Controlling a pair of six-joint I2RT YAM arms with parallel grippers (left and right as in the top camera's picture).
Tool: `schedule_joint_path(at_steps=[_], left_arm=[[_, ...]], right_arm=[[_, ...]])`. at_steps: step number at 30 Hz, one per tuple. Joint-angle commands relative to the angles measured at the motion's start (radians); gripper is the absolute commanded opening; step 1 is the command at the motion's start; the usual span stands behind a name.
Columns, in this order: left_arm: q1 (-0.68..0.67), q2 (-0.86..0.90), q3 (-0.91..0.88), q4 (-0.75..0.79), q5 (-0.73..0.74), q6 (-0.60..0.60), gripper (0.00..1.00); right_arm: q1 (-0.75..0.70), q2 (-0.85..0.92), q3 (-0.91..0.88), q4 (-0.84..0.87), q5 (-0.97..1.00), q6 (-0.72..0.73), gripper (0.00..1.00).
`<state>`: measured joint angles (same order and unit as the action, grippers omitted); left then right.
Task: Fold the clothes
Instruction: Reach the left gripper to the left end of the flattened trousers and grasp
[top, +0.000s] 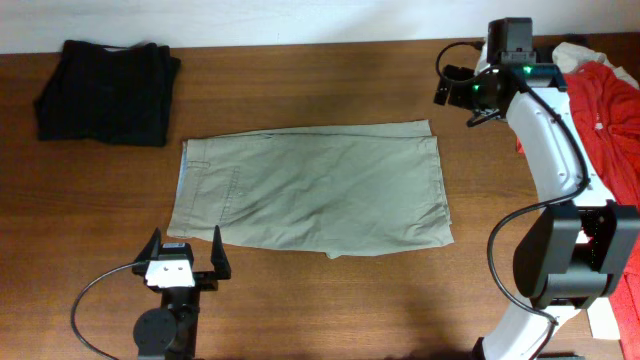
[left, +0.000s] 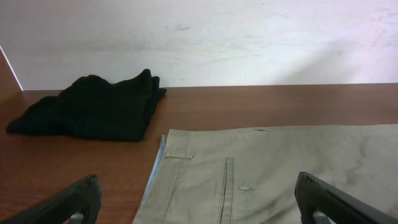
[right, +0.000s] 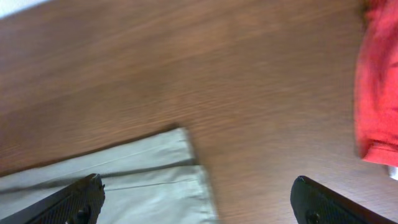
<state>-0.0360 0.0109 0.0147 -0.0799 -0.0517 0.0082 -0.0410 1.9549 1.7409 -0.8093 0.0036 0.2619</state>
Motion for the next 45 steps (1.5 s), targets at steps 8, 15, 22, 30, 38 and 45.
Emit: schedule_joint_path(at_steps=[8, 15, 22, 30, 38, 45], left_arm=[[0.006, -0.005, -0.005, 0.138, 0.081, 0.015, 0.99], [0.006, 0.339, 0.295, 0.155, 0.148, 0.031, 0.99], [0.014, 1.213, 1.147, -0.472, 0.202, 0.045, 0.99], [0.302, 1.752, 1.481, -0.764, 0.415, -0.008, 0.99], [0.418, 2.06, 1.479, -0.786, 0.639, 0.2, 0.99], [0.418, 2.261, 1.471, -0.9, 0.632, 0.219, 0.93]], right_arm=[[0.0, -0.028, 0.002, -0.032, 0.293, 0.006, 0.99], [0.0, -0.028, 0.002, -0.032, 0.293, 0.006, 0.99], [0.0, -0.028, 0.002, -0.032, 0.293, 0.005, 0.99], [0.0, -0.028, 0.002, -0.032, 0.293, 0.006, 0.99], [0.0, -0.028, 0.002, -0.032, 0.293, 0.006, 0.99], [0.0, -0.028, 0.002, -0.032, 0.293, 0.006, 0.99]])
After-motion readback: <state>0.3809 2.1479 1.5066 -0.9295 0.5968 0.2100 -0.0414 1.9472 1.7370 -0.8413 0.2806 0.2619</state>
